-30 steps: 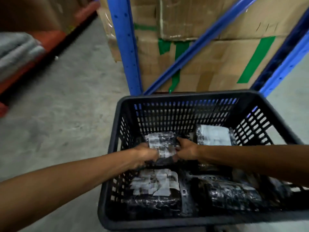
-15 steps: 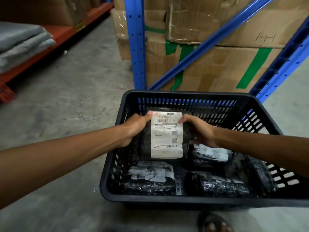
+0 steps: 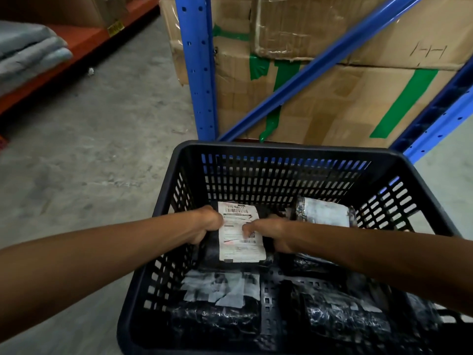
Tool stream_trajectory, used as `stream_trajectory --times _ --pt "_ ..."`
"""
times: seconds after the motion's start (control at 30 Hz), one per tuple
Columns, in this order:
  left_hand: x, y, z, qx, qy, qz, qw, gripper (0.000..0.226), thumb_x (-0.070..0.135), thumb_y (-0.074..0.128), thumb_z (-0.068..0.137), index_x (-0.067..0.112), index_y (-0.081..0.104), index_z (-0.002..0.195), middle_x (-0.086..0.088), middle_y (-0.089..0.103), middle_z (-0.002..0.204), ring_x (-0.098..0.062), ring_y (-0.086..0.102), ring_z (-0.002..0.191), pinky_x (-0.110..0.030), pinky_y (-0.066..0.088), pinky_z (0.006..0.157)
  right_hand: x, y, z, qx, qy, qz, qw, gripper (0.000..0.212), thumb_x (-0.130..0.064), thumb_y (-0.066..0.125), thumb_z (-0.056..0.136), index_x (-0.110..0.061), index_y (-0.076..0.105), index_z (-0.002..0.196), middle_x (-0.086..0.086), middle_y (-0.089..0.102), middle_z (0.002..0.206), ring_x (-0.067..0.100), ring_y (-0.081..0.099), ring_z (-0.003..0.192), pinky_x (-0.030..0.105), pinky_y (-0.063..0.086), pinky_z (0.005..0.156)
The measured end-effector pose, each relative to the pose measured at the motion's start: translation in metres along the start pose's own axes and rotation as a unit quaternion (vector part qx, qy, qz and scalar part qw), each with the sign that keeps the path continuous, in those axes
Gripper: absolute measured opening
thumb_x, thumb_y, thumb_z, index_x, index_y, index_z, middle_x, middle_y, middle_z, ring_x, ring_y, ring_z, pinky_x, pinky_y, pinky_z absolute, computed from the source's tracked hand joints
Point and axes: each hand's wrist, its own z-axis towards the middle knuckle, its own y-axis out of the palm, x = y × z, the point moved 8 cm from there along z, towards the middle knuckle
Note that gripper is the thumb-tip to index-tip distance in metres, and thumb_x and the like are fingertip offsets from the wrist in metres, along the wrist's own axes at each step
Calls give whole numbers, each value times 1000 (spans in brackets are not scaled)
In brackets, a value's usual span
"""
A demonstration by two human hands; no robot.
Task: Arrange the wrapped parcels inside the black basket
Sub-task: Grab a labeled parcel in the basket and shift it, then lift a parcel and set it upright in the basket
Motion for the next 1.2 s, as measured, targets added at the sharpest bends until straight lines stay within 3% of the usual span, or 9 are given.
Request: stream_trajectory --times 0.2,0.37,0.5,0.73,0.8,0.9,1.0,1.07,1.2 --pt "10 -11 30 47 5 28 999 39 -3 50 93 3 56 132 -15 60 131 -31 58 122 -38 52 97 -19 3 8 75 -16 -1 997 70 -17 86 62 -9 60 126 -1 62 120 25 59 118 33 52 93" --pt "2 8 48 -4 -23 166 986 48 -5 51 87 3 57 134 -14 60 132 -29 59 121 -39 52 101 -13 9 34 105 -10 -148 983 96 -40 88 64 -11 45 145 8 51 147 28 51 133 38 48 108" --pt "6 11 47 18 -10 348 937 39 9 48 96 0 55 133 -11 60 131 -22 62 117 -26 51 97 -13 9 37 96 -9 -198 975 90 -47 83 71 -12 45 144 7 51 144 25 56 127 38 59 92" --pt "6 18 42 -7 -12 518 855 46 12 37 100 -3 43 143 -21 44 149 -35 42 138 -41 33 114 -21 10 24 80 -16 -296 952 81 -51 71 84 -10 44 148 12 43 155 27 60 121 37 62 86" --pt "0 18 36 -11 -2 504 864 50 13 37 100 -8 39 145 -27 38 152 -42 34 142 -47 23 120 -22 10 15 64 -24 -293 954 71 -43 67 89 -8 45 146 13 47 152 24 58 115 35 57 95" --pt "9 19 3 5 50 466 883 52 14 37 99 -9 37 146 -28 31 156 -40 26 146 -43 13 121 -14 8 1 59 -65 -311 946 86 -36 65 90 -7 21 158 14 33 161 28 45 139 31 45 108" --pt "-6 31 -33 -54 81 425 900 50 14 41 98 -4 42 145 -16 48 139 -29 48 126 -30 40 104 6 15 -28 15 -112 -336 935 84 -27 67 88 -13 22 158 12 43 156 31 48 139 32 47 105" --pt "-35 32 -54 -96 66 467 876 54 16 42 99 -8 38 147 -16 48 132 -27 50 119 -28 46 91 17 27 -59 -50 -159 -392 905 82 -22 68 90 -15 23 158 8 40 158 30 43 143 34 41 112" --pt "-71 25 -78 -87 78 549 828 63 27 36 100 -4 23 154 -25 17 161 -37 20 150 -41 25 121 26 43 -114 -81 -268 -582 763 104 -23 71 88 -25 -1 162 8 -1 171 24 12 157 37 28 122"
